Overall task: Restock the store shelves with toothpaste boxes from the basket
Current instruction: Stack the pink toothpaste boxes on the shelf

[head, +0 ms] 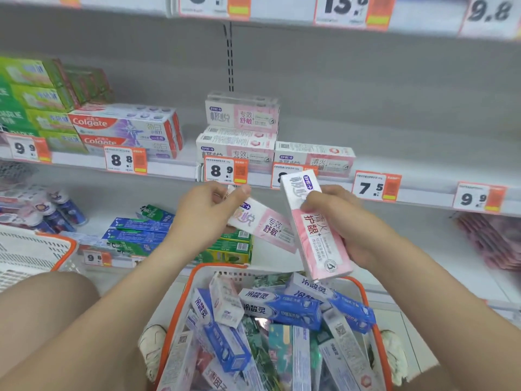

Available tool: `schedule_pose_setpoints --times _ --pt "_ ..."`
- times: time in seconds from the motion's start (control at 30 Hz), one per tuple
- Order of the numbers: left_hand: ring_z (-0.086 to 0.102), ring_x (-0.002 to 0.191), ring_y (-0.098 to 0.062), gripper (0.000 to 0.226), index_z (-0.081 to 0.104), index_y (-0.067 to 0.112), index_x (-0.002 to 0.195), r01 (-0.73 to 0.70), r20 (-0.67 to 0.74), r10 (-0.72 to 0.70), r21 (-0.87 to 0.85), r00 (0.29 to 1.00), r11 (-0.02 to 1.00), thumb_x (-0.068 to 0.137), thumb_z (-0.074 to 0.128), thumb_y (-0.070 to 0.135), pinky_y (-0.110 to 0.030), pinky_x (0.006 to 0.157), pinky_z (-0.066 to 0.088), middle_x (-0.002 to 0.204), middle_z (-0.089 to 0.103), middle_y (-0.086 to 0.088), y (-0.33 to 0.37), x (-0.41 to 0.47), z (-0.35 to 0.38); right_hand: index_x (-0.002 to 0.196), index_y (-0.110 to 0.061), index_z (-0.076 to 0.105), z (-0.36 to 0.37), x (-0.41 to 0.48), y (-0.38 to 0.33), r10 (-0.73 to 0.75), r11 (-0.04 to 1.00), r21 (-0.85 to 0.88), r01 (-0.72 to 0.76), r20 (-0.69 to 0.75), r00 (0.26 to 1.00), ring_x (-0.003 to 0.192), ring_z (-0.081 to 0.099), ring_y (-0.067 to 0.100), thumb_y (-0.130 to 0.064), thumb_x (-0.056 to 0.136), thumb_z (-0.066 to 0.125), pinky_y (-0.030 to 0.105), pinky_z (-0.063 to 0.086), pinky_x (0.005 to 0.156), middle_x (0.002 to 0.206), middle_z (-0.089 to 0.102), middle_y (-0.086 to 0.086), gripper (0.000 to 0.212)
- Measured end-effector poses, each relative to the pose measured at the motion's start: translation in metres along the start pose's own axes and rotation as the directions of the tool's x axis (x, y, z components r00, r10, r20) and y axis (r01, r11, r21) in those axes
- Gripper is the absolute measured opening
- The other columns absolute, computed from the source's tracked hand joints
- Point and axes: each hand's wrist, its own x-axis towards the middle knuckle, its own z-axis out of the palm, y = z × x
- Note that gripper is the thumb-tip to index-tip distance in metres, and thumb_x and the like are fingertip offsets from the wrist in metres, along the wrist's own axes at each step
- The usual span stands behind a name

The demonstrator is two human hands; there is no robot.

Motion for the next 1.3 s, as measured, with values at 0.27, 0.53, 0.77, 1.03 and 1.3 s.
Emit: schedule_pose_setpoints --times 0.27,0.53,0.77,1.03,1.3 --pt "0.074 0.086 -0.021 0.053 0.073 0.025 0.098 -0.211 -0.102 0.23 0.17 0.968 0.963 0.091 0.053 0.074 -0.051 0.08 0.062 0.088 0.074 0.006 0.023 0.032 -0.001 0.155 -0.023 0.041 -0.011 0.049 -0.03 -0.91 0.232 -0.84 0.491 -0.008 0.416 0.109 0.05 0.029 -0.012 0.092 0.07 0.038 0.032 0.088 0.126 0.066 -0.004 0.071" --pt "0.073 0.094 -0.025 0.059 0.072 0.028 0.098 -0.11 -0.068 0.115 0.072 0.991 0.991 0.079 0.05 0.079 -0.055 0.088 0.06 0.092 0.073 0.005 0.034 0.065 0.008 0.15 -0.033 0.046 -0.026 0.143 -0.053 -0.89 -0.009 -0.995 0.097 0.052 0.452 0.118 0.049 0.04 0.003 0.08 0.068 0.06 0.027 0.116 0.129 0.055 0.014 0.081" --pt "0.076 0.092 -0.015 0.028 0.074 0.031 0.1 -0.065 -0.067 0.06 -0.074 0.996 0.995 0.1 0.061 0.055 -0.047 0.083 0.065 0.097 0.076 0.006 0.033 0.078 0.003 0.145 -0.043 0.05 -0.025 0.179 -0.065 -0.514 0.111 -0.955 0.275 0.182 0.838 0.123 0.052 0.044 -0.018 0.102 0.041 0.054 0.041 0.105 0.127 0.059 0.015 0.051" --pt "0.079 0.087 -0.02 0.038 0.07 0.007 0.107 0.053 -0.097 -0.089 -0.325 0.991 0.944 0.105 0.059 0.044 -0.039 0.072 0.066 0.103 0.078 -0.011 0.042 0.086 -0.011 0.109 -0.018 0.077 -0.001 0.141 -0.07 -0.703 0.482 -0.644 0.594 0.121 0.701 0.101 0.064 0.028 -0.042 0.101 0.044 0.039 0.05 0.093 0.105 0.074 0.013 0.041" --pt "0.077 0.089 -0.015 0.035 0.065 0.016 0.103 0.004 -0.198 -0.099 -0.431 0.975 0.902 0.108 0.05 0.047 -0.034 0.079 0.065 0.096 0.077 0.0 0.053 0.099 -0.03 0.12 -0.03 0.072 0.0 0.125 -0.07 -0.688 0.548 -0.49 0.678 0.197 0.698 0.074 0.06 0.01 -0.047 0.091 0.078 0.032 0.054 0.076 0.101 0.077 -0.006 0.034"
